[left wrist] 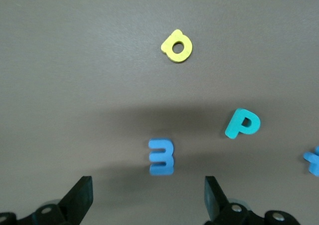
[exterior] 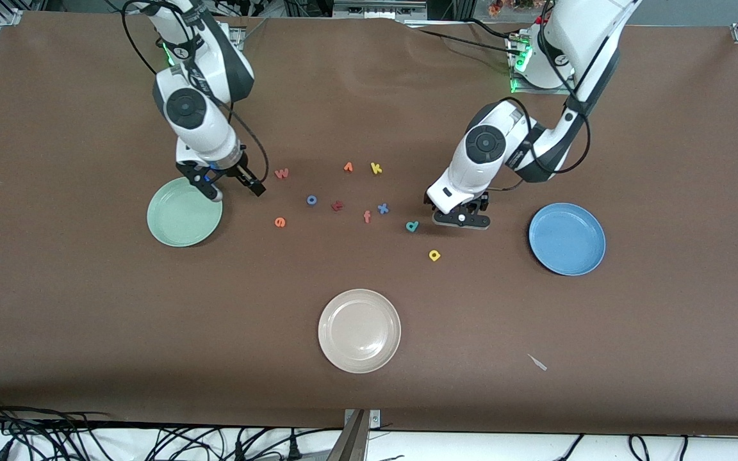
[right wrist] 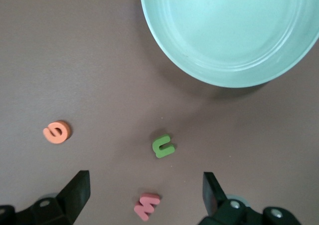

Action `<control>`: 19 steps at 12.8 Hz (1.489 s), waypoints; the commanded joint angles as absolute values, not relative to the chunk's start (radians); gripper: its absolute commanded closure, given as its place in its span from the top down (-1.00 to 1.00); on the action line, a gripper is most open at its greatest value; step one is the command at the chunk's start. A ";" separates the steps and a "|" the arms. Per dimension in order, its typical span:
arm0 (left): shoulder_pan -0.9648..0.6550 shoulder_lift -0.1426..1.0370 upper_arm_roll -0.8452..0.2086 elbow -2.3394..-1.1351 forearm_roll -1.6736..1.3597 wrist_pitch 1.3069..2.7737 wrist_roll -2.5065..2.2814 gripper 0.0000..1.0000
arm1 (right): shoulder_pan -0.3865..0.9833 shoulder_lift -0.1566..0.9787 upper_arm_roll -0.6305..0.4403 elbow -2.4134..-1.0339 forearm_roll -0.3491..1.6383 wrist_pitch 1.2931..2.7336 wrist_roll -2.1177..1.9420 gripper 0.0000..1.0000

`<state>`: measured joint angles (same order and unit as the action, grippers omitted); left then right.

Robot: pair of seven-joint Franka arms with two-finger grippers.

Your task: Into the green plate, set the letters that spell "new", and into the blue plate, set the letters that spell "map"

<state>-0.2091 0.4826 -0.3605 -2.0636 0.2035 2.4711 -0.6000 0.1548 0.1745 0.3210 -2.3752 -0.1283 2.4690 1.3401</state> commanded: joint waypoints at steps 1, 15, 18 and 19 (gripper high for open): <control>-0.221 0.554 -0.357 -1.993 0.245 2.476 -0.626 0.93 | 0.164 0.235 0.319 -2.373 -0.253 2.507 1.483 0.99; -0.221 0.600 -0.357 -1.987 0.276 2.473 -0.624 0.08 | 0.149 0.368 0.307 -2.375 -0.499 2.638 1.384 0.57; -0.221 0.612 -0.356 -1.983 0.276 2.474 -0.624 -0.16 | 0.149 0.348 0.310 -2.416 -0.499 2.638 1.387 0.29; -0.221 0.612 -0.356 -1.983 0.276 2.474 -0.624 -0.33 | 0.149 0.338 0.310 -2.424 -0.499 2.637 1.390 0.29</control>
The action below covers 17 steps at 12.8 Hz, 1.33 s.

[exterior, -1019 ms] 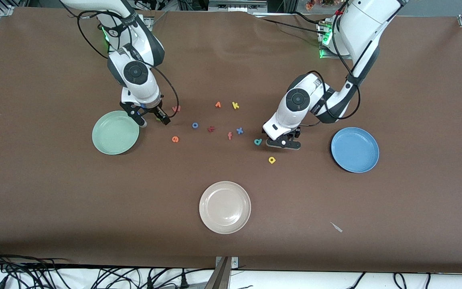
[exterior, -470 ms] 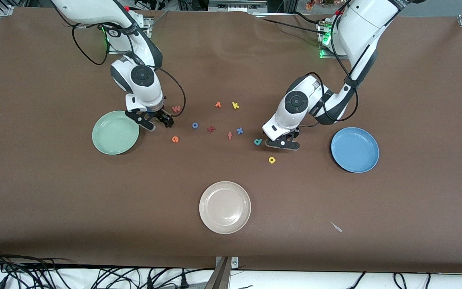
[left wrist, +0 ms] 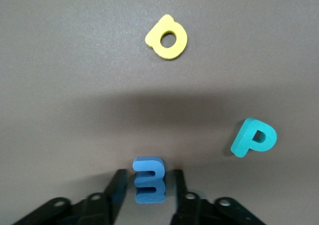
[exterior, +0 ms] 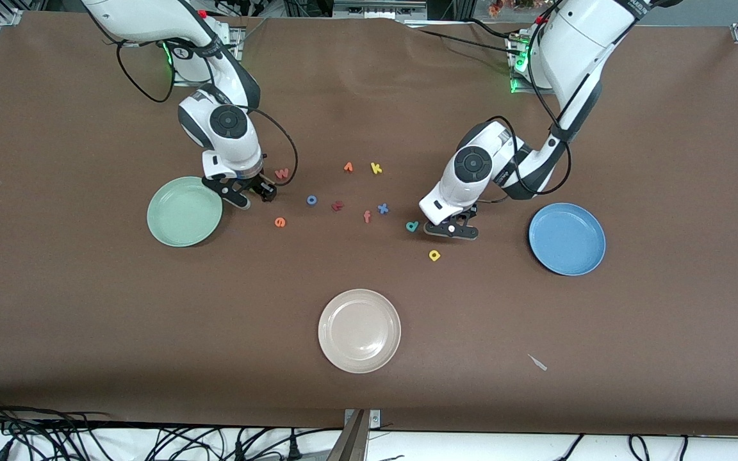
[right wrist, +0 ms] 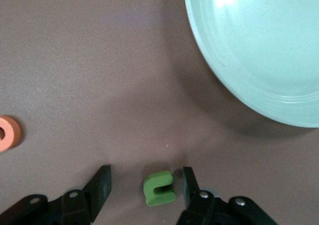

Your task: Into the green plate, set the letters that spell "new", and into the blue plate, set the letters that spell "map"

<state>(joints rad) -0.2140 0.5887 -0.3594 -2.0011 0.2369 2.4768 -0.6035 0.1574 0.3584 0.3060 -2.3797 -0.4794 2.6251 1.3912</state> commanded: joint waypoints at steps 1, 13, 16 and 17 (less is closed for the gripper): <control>-0.218 0.612 -0.357 -1.983 0.275 2.474 -0.626 -0.49 | 0.149 0.334 0.311 -2.425 -0.499 2.637 1.390 0.22; -0.060 0.568 -0.364 -1.732 0.135 1.943 -0.223 -1.00 | 0.149 0.302 0.313 -2.468 -0.499 2.637 1.385 -0.09; 0.082 0.568 -0.362 -1.692 0.146 1.821 0.053 -1.00 | 0.149 0.302 0.313 -2.459 -0.499 2.637 1.367 -0.34; 0.125 0.568 -0.357 -1.692 0.155 1.803 0.140 -1.00 | 0.149 0.302 0.311 -2.456 -0.499 2.637 1.356 -0.40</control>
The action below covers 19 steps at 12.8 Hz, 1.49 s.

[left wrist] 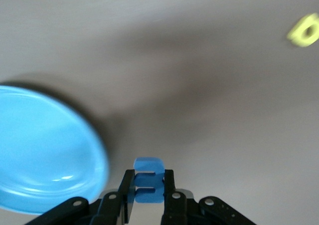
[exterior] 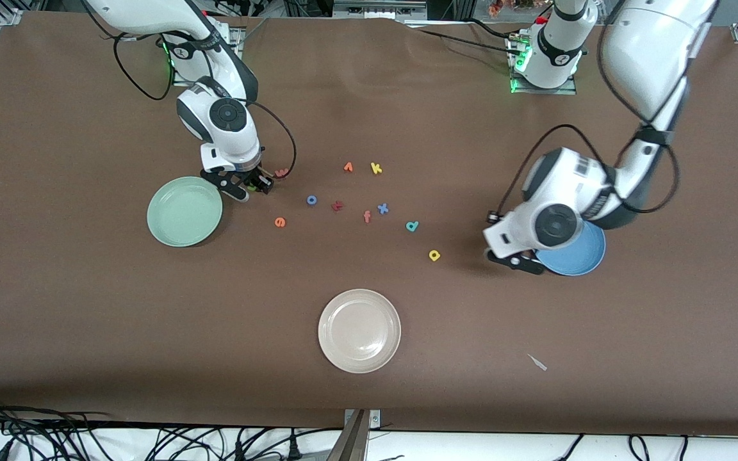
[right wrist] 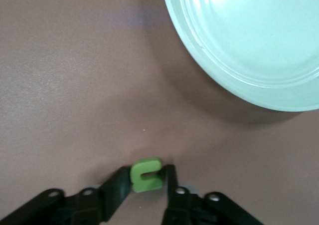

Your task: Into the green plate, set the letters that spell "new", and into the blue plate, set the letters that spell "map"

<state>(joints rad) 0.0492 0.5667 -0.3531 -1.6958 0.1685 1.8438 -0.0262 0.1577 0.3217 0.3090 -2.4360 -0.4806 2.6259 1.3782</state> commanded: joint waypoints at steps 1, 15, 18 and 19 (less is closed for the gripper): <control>0.158 0.569 -0.353 -1.692 0.187 1.790 0.219 -1.00 | 0.149 0.301 0.310 -2.453 -0.499 2.637 1.353 -0.43; 0.187 0.630 -0.367 -1.640 0.100 1.805 0.016 1.00 | 0.144 0.265 0.160 -2.097 -0.141 2.138 0.723 -0.49; 0.102 0.630 -0.367 -1.655 0.034 1.923 -0.206 1.00 | 0.144 0.256 0.074 -2.205 -0.138 2.256 0.588 -0.49; 0.059 0.635 -0.367 -1.654 0.034 1.963 -0.280 1.00 | 0.144 0.258 0.054 -2.262 -0.138 2.345 0.581 -0.48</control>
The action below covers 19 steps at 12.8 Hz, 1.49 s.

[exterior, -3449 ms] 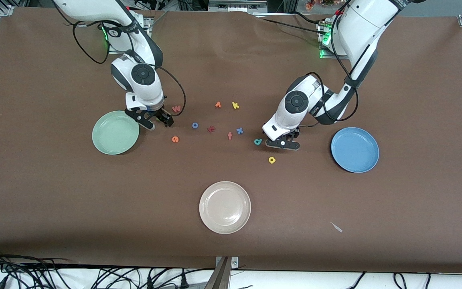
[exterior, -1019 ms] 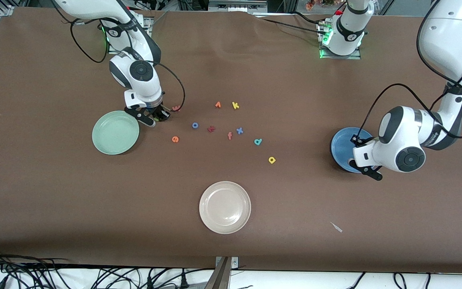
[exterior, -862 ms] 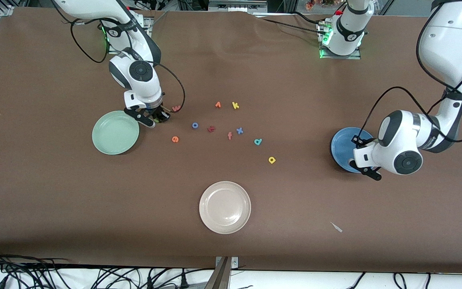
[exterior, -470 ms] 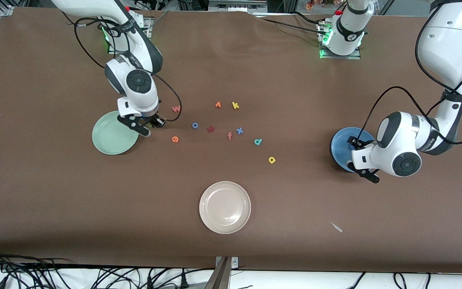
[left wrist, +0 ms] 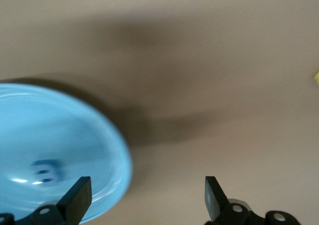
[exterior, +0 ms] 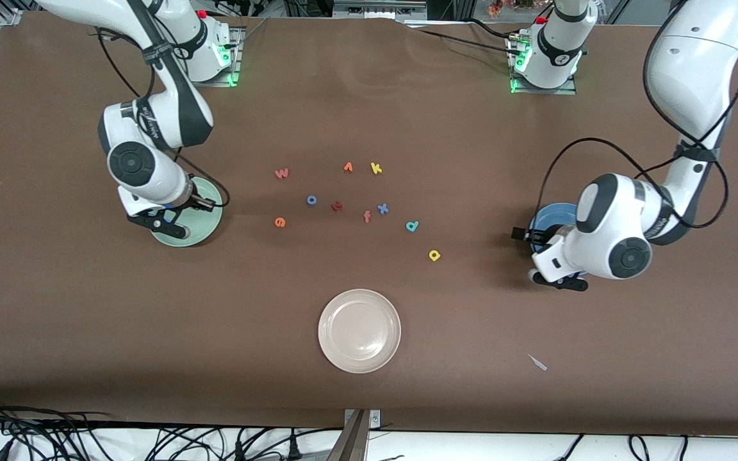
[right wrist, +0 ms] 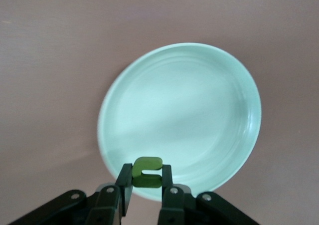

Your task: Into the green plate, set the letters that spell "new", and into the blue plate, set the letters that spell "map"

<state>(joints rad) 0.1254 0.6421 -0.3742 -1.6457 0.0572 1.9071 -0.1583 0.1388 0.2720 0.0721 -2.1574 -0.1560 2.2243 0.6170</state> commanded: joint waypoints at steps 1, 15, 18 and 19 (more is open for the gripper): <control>0.013 0.638 -0.367 -1.651 0.035 2.011 -0.338 1.00 | 0.144 0.259 0.032 -2.307 -0.138 2.409 0.575 -0.42; -0.219 0.781 -0.348 -1.631 0.222 2.328 -0.994 0.74 | 0.156 0.219 0.374 -2.276 -0.044 2.350 1.333 0.98; -0.255 0.802 -0.316 -1.605 0.222 2.339 -1.022 0.55 | 0.158 0.216 0.402 -2.371 -0.052 2.546 1.729 0.98; -0.258 0.805 -0.313 -1.603 0.222 2.339 -1.026 0.49 | 0.156 0.213 0.409 -2.416 -0.052 2.606 1.735 0.98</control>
<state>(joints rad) -0.2251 0.7859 -0.3357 -1.6391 0.1947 2.3392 -0.9882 0.1628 0.2300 0.3982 -2.3325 -0.0542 2.5013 1.6354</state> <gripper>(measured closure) 0.198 0.009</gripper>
